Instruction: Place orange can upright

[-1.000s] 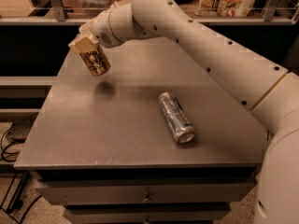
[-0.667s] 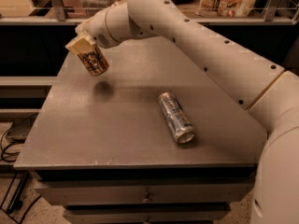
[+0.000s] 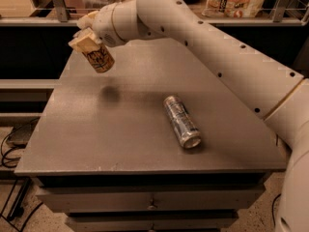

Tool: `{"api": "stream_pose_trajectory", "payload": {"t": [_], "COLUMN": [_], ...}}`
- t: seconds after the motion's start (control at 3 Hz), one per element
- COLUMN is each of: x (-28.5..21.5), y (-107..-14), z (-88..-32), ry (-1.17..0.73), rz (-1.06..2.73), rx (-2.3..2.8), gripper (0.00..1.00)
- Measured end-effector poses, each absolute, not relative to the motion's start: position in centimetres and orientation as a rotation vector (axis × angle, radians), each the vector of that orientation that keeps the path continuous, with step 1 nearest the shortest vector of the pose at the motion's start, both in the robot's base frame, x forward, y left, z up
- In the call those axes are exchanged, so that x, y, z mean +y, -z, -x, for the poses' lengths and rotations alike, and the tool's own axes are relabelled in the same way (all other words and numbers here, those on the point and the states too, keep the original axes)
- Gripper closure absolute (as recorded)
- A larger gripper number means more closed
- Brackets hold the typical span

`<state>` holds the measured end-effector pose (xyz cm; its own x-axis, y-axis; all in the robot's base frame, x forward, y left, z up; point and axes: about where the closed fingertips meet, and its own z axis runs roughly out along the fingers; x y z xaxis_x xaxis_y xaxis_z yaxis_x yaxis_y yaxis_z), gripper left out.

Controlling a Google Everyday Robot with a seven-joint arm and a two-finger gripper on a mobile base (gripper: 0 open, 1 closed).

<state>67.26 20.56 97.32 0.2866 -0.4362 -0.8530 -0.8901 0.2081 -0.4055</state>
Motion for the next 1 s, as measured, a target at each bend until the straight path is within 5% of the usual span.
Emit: {"api": "stream_pose_trajectory", "payload": {"t": [1.0], "x": [19.6], "y": [-99.6], "z": [-66.7], "ry": [-0.424], "rz": [1.422], "rx": [1.022], "gripper": [1.00]}}
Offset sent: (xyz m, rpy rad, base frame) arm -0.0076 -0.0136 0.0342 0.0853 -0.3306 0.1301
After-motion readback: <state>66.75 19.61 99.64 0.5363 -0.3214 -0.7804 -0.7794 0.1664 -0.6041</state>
